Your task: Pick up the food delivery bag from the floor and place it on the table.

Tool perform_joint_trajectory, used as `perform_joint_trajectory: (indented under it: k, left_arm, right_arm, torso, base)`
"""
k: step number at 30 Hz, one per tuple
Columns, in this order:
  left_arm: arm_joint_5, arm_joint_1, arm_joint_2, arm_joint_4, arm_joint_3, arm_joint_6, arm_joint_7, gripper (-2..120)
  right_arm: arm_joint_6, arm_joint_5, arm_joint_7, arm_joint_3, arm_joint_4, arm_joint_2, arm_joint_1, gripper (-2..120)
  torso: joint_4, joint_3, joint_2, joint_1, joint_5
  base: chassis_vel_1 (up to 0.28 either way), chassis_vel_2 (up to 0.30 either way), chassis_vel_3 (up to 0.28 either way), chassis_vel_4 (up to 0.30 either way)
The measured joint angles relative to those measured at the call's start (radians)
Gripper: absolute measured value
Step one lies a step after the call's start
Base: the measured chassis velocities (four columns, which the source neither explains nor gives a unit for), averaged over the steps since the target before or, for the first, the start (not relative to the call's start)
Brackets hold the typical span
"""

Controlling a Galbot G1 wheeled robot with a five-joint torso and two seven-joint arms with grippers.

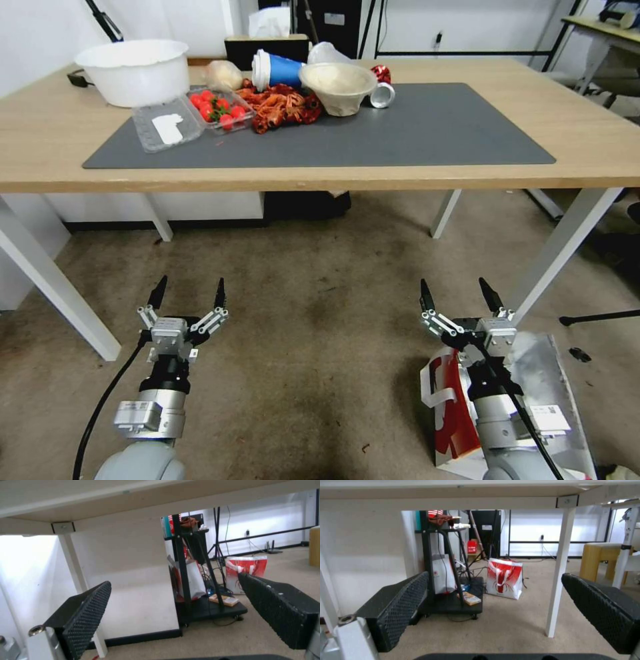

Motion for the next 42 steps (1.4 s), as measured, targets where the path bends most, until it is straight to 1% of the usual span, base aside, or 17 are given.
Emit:
perform_joint_trajectory:
  k: [5, 7, 12, 15, 19, 21, 22, 25, 28, 29, 32, 34, 36, 39, 42]
  left_arm:
    - [0.0, 0.0, 0.0, 0.0, 0.0, 0.0, 0.0, 96]
    - [0.0, -0.001, 0.0, 0.001, 0.002, 0.001, 0.001, 96]
    - [0.001, -0.002, -0.001, 0.005, 0.004, 0.001, 0.001, 96]
    - [0.001, -0.004, -0.001, 0.008, 0.005, 0.001, 0.001, 96]
    - [0.001, -0.005, -0.002, 0.009, 0.005, 0.001, 0.001, 96]
    - [0.001, -0.006, -0.002, 0.012, 0.006, 0.001, 0.001, 96]
    - [0.001, -0.006, -0.002, 0.012, 0.006, 0.001, 0.001, 96]
    - [0.001, -0.01, -0.003, 0.021, 0.012, 0.002, 0.001, 96]
    - [0.001, -0.011, -0.003, 0.025, 0.014, 0.002, 0.001, 96]
    - [0.001, -0.011, -0.003, 0.025, 0.015, 0.002, 0.001, 96]
    - [0.0, -0.012, -0.003, 0.025, 0.015, 0.002, 0.001, 96]
    - [0.0, -0.012, -0.003, 0.021, 0.013, 0.002, 0.001, 96]
    - [0.0, -0.012, -0.002, 0.021, 0.013, 0.002, 0.001, 96]
    - [-0.001, -0.013, -0.003, 0.017, 0.01, 0.002, 0.002, 96]
    - [-0.001, -0.011, -0.004, 0.016, 0.01, 0.002, 0.002, 96]
  right_arm:
    - [0.0, 0.001, 0.0, 0.0, -0.003, 0.0, 0.001, 100]
    - [0.004, 0.001, -0.002, 0.0, -0.012, -0.001, -0.001, 100]
    - [0.006, 0.001, -0.003, 0.001, -0.02, -0.001, 0.001, 100]
    - [0.006, 0.001, -0.003, 0.001, -0.025, -0.001, 0.004, 100]
    - [0.006, 0.002, -0.003, 0.001, -0.025, 0.0, 0.005, 100]
    - [0.006, 0.004, -0.003, 0.001, -0.026, -0.001, 0.006, 100]
    - [0.006, 0.004, -0.003, 0.001, -0.026, -0.001, 0.006, 100]
    - [0.008, 0.004, -0.003, 0.002, -0.034, 0.0, 0.006, 100]
    - [0.009, 0.004, -0.003, 0.002, -0.038, 0.002, 0.006, 100]
    - [0.009, 0.004, -0.003, 0.002, -0.039, 0.003, 0.007, 100]
    - [0.009, 0.004, -0.003, 0.003, -0.039, 0.003, 0.007, 100]
    - [0.009, 0.004, -0.002, 0.003, -0.036, 0.002, 0.007, 100]
    - [0.009, 0.004, -0.002, 0.003, -0.036, 0.001, 0.007, 100]
    - [0.009, 0.004, -0.002, 0.003, -0.033, 0.001, 0.006, 100]
    - [0.009, 0.004, -0.002, 0.003, -0.029, 0.001, 0.006, 100]
  torso:
    - [0.0, -0.009, -0.012, -0.004, 0.0]
    - [0.0, -0.023, -0.029, -0.006, 0.0]
    - [0.0, -0.035, -0.044, -0.009, 0.0]
    - [0.0, -0.049, -0.059, -0.011, 0.0]
    - [0.0, -0.056, -0.069, -0.013, -0.0001]
    - [0.0, -0.069, -0.083, -0.015, -0.0001]
    - [0.0, -0.069, -0.083, -0.015, -0.0001]
    - [0.0, -0.083, -0.099, -0.016, -0.0001]
    - [0.0, -0.09, -0.107, -0.017, -0.0001]
    - [0.0, -0.096, -0.115, -0.018, 0.0]
    - [0.0, -0.104, -0.122, -0.019, 0.0]
    - [0.0, -0.115, -0.135, -0.02, -0.0001]
    - [0.0, -0.118, -0.138, -0.02, 0.0]
    - [0.0, -0.131, -0.152, -0.021, -0.0001]
    - [0.0, -0.133, -0.163, -0.023, 0.0]
  base:
    - [0.0, 0.0, 0.0, 0.0]
    - [0.0, 0.0, 0.0, 0.0]
    - [0.0, 0.0, 0.0, 0.0]
    - [0.0, 0.0, 0.0, 0.0]
    - [0.0, 0.0, 0.0, 0.0]
    - [0.0, 0.0, 0.0, 0.0]
    - [0.0, 0.0, 0.0, 0.0]
    - [0.0, 0.0, 0.0, 0.0]
    - [0.0, 0.0, 0.0, 0.0]
    - [0.0, 0.0, 0.0, 0.0]
    - [0.0, 0.0, 0.0, 0.0]
    - [0.0, 0.0, 0.0, 0.0]
    - [0.0, 0.0, 0.0, 0.0]
    - [0.0, 0.0, 0.0, 0.0]
    - [0.0, 0.0, 0.0, 0.0]
